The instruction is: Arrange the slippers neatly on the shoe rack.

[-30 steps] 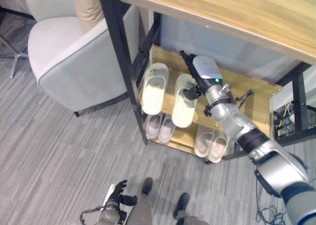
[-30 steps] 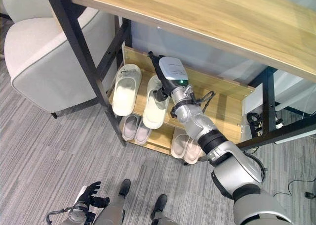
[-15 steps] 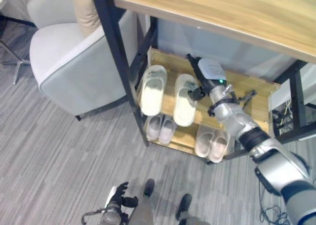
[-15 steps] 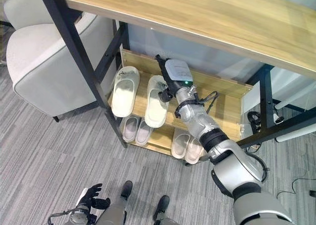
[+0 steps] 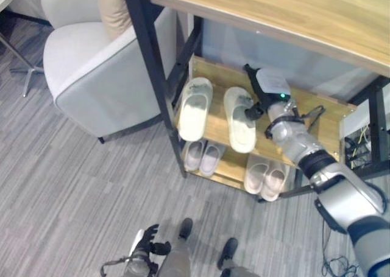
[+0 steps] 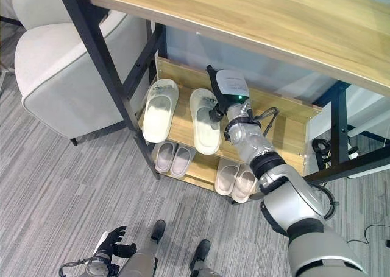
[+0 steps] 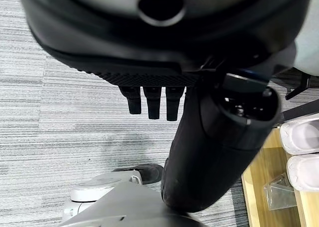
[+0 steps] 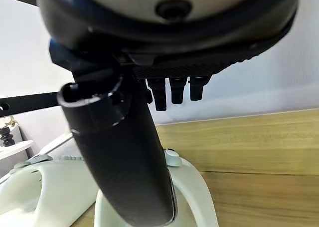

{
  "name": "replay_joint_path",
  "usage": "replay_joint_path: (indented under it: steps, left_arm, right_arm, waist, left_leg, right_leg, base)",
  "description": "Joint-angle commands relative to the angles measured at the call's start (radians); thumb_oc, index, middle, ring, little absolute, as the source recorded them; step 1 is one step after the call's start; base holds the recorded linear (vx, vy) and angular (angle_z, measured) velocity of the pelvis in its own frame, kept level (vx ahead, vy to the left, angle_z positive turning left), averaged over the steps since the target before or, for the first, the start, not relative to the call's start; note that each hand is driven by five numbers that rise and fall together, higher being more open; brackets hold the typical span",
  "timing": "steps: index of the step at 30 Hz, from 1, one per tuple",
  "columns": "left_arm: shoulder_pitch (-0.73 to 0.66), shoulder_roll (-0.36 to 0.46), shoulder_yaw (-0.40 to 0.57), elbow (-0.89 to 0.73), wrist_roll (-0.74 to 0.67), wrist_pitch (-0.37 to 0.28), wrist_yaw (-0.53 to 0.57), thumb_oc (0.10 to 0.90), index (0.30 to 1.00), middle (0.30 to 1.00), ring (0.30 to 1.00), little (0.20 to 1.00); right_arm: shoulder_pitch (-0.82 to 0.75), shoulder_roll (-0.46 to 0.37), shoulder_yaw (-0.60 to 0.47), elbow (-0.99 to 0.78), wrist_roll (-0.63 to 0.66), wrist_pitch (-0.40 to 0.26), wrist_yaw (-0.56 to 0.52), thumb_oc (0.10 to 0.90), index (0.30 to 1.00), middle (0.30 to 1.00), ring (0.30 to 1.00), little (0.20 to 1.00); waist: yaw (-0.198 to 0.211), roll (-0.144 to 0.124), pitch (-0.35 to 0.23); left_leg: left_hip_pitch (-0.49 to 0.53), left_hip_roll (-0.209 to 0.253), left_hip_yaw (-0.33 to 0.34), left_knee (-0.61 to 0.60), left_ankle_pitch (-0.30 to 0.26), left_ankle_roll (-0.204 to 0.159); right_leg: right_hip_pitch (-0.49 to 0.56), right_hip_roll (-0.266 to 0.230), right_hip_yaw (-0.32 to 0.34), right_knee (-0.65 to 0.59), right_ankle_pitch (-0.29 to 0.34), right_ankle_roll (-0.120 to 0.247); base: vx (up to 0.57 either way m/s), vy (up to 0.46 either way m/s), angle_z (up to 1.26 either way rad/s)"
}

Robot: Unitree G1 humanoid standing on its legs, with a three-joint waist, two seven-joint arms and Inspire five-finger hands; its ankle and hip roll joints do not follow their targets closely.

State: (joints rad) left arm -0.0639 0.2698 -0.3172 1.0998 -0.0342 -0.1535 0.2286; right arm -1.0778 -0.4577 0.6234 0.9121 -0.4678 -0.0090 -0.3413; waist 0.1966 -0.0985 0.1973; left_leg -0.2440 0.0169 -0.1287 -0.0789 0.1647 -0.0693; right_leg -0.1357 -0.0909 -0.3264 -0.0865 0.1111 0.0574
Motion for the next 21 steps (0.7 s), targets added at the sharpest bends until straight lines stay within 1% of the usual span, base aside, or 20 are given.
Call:
replay_joint_path:
  steps: [1,10,16,21]
  left_arm:
    - [-0.018,-0.005,-0.046,0.053,-0.008,-0.026,0.003,0.8,0.9,0.9,0.9,0.9]
    - [-0.009,-0.017,-0.028,0.057,-0.003,-0.019,0.004,0.8,0.9,0.9,0.9,0.9]
    - [0.002,-0.023,-0.01,0.059,0.008,-0.009,0.002,0.8,0.9,0.9,0.9,0.9]
    - [0.013,-0.022,0.003,0.058,0.017,-0.005,-0.005,0.8,0.9,0.9,0.9,0.9]
  right_arm:
    - [-0.149,-0.055,0.023,-0.05,0.012,-0.014,-0.093,0.8,0.9,0.9,0.9,0.9]
    - [-0.083,-0.049,0.006,-0.15,0.021,-0.032,-0.058,0.8,0.9,0.9,0.9,0.9]
    - [-0.012,-0.071,-0.019,-0.25,0.016,-0.045,-0.041,0.8,0.9,0.9,0.9,0.9]
    - [0.027,-0.095,-0.019,-0.31,0.011,-0.058,-0.01,0.8,0.9,0.9,0.9,0.9]
  waist:
    - [0.001,-0.029,-0.044]
    - [-0.02,-0.026,-0.044]
    - [-0.035,-0.023,-0.043]
    - [-0.046,-0.026,-0.045]
  left_leg:
    - [0.039,-0.007,0.061,-0.008,-0.105,0.0]
    - [0.053,-0.002,0.078,-0.008,-0.112,0.001]
    - [0.059,0.003,0.089,-0.008,-0.114,0.0]
    - [0.064,0.009,0.098,-0.008,-0.115,-0.001]
  right_leg:
    - [0.023,-0.036,0.03,0.019,-0.077,0.072]
    - [0.022,-0.035,0.046,0.021,-0.077,0.069]
    - [0.022,-0.033,0.056,0.02,-0.075,0.069]
    - [0.024,-0.029,0.061,0.019,-0.075,0.069]
  base:
    - [0.0,0.0,0.0]
    - [0.0,0.001,-0.02]
    - [0.0,-0.002,-0.01]
    - [-0.01,-0.012,-0.07]
